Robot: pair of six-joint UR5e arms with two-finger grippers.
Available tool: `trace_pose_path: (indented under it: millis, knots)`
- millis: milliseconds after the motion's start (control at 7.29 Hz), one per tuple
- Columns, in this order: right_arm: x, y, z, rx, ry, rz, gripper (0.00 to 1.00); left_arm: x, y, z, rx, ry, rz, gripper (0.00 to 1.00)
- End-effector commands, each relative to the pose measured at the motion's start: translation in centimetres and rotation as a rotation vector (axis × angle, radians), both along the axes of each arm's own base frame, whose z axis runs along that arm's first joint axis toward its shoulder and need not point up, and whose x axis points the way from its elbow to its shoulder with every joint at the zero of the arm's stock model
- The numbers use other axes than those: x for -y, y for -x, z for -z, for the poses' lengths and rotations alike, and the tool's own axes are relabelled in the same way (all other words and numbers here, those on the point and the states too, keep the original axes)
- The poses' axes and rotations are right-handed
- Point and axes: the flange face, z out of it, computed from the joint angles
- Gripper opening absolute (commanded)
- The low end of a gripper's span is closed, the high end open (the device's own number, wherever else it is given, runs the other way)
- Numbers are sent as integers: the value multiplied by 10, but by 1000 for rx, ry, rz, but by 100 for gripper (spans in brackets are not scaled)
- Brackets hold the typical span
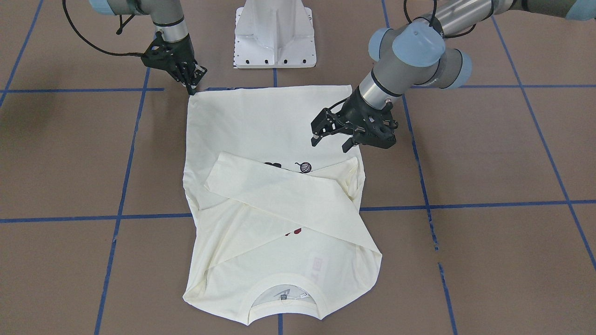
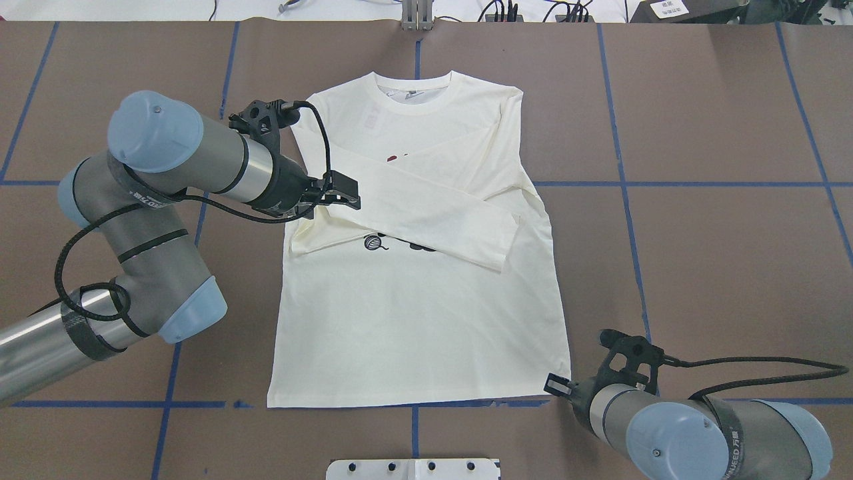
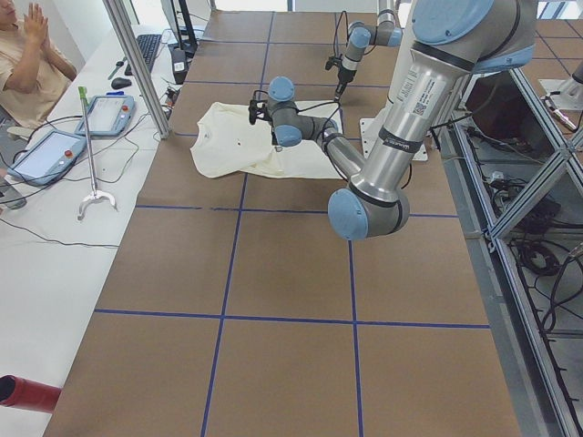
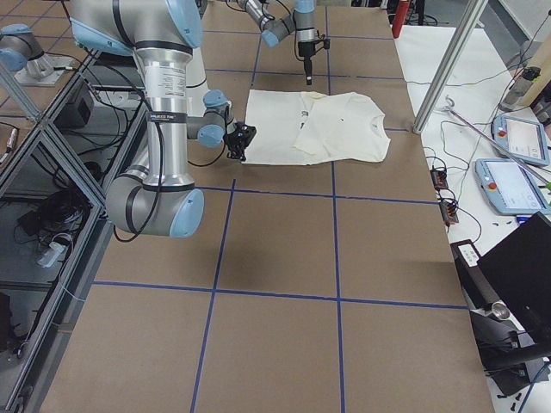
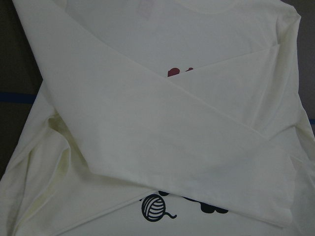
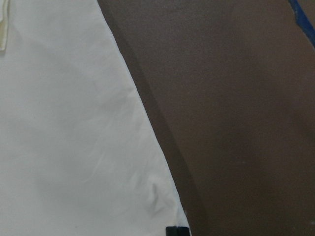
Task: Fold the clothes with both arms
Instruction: 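Move both grippers down to the hem corners nearest the robot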
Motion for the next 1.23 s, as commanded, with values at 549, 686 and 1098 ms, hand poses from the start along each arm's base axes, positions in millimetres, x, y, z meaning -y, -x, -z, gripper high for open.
trace_pose_path:
  millis: [549,686,1098]
  knots:
    - [1,-11,19,41,-2,-3,0,-149,-9,-36,180,326,208,92]
    - [4,-12,19,40,-3,-7,0,-182,-27,-55,211,371,238,91]
    - [13,-17,18,43,22,-4,0,-232,-53,-77,292,446,240,79]
